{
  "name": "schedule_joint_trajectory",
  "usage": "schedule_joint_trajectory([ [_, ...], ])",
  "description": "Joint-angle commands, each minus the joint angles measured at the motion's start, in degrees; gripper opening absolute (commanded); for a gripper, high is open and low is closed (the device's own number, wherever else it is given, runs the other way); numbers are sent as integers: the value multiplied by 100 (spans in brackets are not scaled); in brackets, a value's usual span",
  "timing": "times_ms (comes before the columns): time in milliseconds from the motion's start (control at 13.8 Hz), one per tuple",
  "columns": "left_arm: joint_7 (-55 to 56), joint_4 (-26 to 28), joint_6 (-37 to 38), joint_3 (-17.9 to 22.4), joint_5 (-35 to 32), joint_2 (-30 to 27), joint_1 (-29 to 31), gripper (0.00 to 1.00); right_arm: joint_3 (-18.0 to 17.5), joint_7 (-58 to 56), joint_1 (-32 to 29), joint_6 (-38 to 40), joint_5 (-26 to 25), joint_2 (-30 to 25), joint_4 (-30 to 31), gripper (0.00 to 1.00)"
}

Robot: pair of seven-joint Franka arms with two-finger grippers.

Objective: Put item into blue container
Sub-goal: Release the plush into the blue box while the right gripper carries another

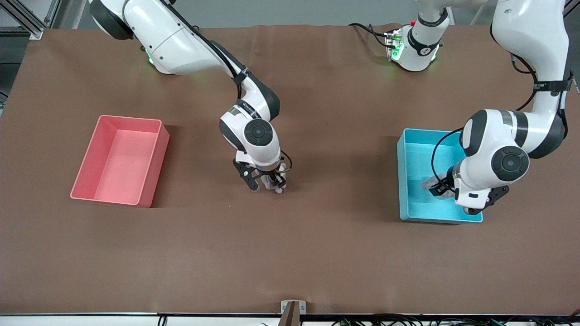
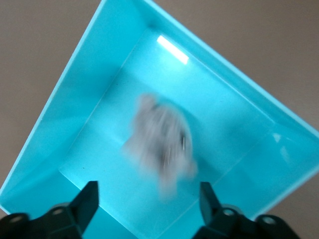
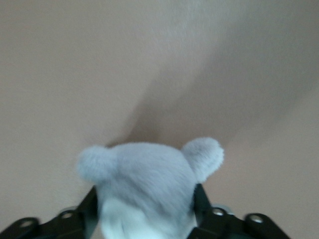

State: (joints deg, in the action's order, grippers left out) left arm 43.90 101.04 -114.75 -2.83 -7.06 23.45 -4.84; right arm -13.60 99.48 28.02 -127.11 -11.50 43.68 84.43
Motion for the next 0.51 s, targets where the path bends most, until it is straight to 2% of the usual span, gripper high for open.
schedule_joint_trajectory([
  [0,22,74,49,-138,-58,-235,-17,100,-107,-576,-279,894,-63,-158,-433,100],
  [218,328,21,172,-532,108,-262,-26,100,-134,-1603,-638,1565,68,-508,-576,100],
  [436,1626,-268,163,-1183,407,-69,-96,100,-134,-3358,-1227,2275,209,-1009,-533,100],
])
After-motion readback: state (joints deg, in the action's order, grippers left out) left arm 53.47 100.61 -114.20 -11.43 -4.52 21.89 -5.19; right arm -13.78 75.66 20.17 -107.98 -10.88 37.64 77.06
